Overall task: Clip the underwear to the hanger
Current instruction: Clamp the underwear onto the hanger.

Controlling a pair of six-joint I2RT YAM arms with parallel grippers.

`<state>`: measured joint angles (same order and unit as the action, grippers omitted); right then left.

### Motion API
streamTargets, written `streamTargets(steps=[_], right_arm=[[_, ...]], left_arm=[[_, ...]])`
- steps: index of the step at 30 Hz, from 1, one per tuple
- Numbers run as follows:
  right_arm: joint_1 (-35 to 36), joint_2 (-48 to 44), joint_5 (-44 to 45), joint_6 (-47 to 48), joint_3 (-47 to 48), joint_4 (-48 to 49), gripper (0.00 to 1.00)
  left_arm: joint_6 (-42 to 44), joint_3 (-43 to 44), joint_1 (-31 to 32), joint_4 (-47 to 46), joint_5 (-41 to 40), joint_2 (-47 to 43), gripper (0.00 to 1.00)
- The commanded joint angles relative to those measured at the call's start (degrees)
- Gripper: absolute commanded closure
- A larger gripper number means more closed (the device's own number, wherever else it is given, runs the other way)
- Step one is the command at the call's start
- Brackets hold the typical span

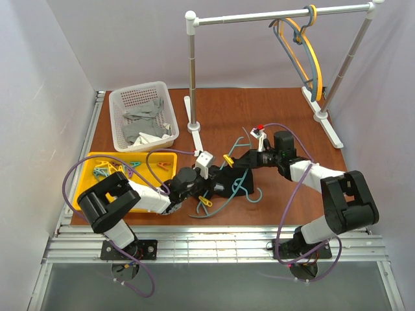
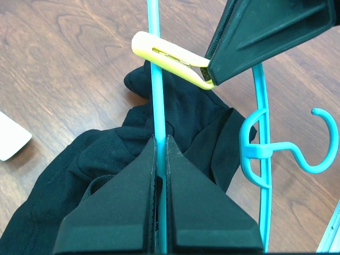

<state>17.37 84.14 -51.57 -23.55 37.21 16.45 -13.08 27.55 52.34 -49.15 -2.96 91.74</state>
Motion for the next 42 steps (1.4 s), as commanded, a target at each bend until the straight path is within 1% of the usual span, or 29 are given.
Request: streamTargets(steps=[1,7,14,24,27,29,31,32,35,38,42], right_arm=[[0.3,1.1,-1.1,1.6,4.7,4.6,0.99],[0.1,1.9,-0.9,2.5,6.2,4.4,0.99],[0.0,5.4,-2.5,2.5,7.8,4.7,0.99],[0.0,5.7,-2.2,1.1,11.5,4.7,0.99],[-0.1,6.7,-3.3,0.1,12.0,6.2,0.99],[0.0,6.6,-4.0,-1.5,11.1,9.0,0.99],[0.0,6.2,-5.0,-2.2,10.3,11.1,0.99],[0.0,6.0,-5.3,-2.6,9.9,11.5,0.99],[0.0,5.0,-5.7,-2.9,8.7,12.7,0.99],[0.0,3.5,-5.7,-3.1,7.4,13.4,0.99],[0.0,2.5,-5.6,-3.1,6.9,13.7,0.99]], left_arm=[[1.3,-0.8,1.7,-1.3,8.0,-2.9,1.00],[1.2,-0.9,1.8,-2.7,10.4,-2.3,1.00],[1.3,-1.4,2.0,-3.5,11.8,-3.1,1.00],[1.6,-0.8,2.5,-4.3,13.8,-2.8,1.00],[1.6,-0.6,2.7,-3.9,13.8,-2.7,1.00],[1.6,-0.2,2.7,-3.0,13.1,-3.1,1.00],[1.4,-0.1,2.7,-2.2,11.7,-3.6,0.91],[1.4,-0.2,2.7,-2.0,11.3,-3.8,0.77],[1.0,-0.4,2.7,-1.7,10.4,-4.3,0.67],[0.4,-0.9,2.7,-1.9,9.4,-4.9,0.63],[0.2,-2.3,2.7,-2.6,8.4,-6.4,0.62]])
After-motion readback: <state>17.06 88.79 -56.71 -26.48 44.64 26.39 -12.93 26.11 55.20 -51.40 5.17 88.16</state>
